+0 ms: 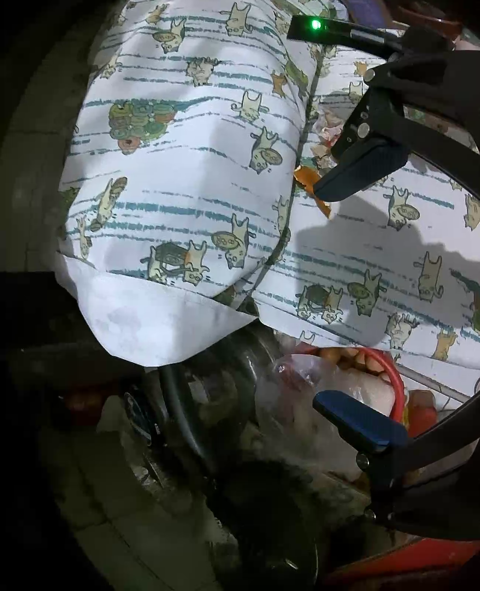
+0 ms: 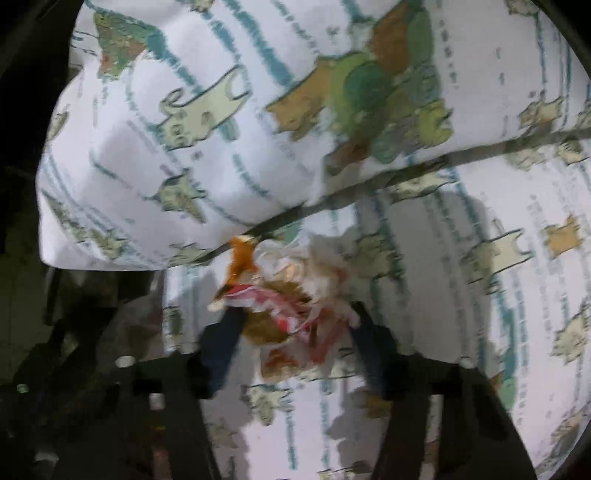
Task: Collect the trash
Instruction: 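Close the right tool on the crumpled red-white tissue while the left tool grips the orange scrap, then lift the tissue with the right tool while the left tool lifts the orange scrap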
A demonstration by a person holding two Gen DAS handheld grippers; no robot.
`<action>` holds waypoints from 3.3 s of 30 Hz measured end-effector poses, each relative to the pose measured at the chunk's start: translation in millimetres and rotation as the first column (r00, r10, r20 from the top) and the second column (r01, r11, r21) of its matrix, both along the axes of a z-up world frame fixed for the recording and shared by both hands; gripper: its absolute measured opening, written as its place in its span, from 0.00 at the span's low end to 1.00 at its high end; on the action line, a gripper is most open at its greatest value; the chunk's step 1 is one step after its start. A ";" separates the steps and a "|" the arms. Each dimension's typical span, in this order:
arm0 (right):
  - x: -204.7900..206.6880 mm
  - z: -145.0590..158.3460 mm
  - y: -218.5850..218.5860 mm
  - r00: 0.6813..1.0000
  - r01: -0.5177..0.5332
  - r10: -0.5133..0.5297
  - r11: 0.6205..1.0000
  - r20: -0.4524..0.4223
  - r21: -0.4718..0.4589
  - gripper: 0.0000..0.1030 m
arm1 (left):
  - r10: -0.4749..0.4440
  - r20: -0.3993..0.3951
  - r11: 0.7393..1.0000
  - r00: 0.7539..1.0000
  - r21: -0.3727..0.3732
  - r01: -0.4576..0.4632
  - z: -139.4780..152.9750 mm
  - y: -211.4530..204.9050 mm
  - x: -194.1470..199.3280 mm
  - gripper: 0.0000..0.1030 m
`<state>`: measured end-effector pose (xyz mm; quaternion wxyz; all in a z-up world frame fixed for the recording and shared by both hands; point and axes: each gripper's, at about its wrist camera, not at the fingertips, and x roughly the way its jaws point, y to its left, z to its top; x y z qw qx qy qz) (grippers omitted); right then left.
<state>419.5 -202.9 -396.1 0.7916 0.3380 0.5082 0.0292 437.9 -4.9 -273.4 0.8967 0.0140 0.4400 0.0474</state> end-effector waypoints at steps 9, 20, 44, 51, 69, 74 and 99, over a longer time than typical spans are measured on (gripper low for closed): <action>-35.5 38.5 -37.8 0.997 0.081 -0.081 0.997 -0.010 0.000 0.21 | -0.125 -0.131 0.985 0.983 -0.139 0.106 -46.3 -19.9 44.0 0.79; -60.0 47.6 -86.4 0.999 -0.015 0.004 0.976 -0.052 -0.218 0.20 | -0.265 -0.238 0.963 0.935 -0.124 0.241 -100.9 -84.0 78.2 0.61; -87.8 94.1 -123.7 0.997 -0.072 0.078 0.965 0.015 -0.252 0.20 | -0.340 -0.206 0.924 0.917 -0.253 0.286 -88.1 -85.0 40.2 0.12; -97.5 102.2 -131.8 0.998 -0.046 0.052 0.981 0.025 -0.189 0.20 | -0.328 -0.202 0.927 0.923 -0.257 0.273 -76.8 -75.8 12.0 0.11; -123.9 153.7 -120.0 0.976 -0.085 0.116 0.982 0.183 -0.167 0.20 | -0.335 0.083 0.936 0.938 -0.087 0.342 54.1 -85.5 -121.1 0.11; -138.7 172.7 -110.5 0.954 -0.129 0.165 0.979 0.250 -0.157 0.20 | -0.246 0.154 0.966 0.957 -0.043 0.256 76.0 -66.5 -153.4 0.11; -290.0 285.9 -24.4 0.855 -0.145 0.288 0.931 0.432 -0.334 0.20 | -0.243 0.305 0.955 0.921 -0.089 0.282 157.6 -18.4 -303.8 0.11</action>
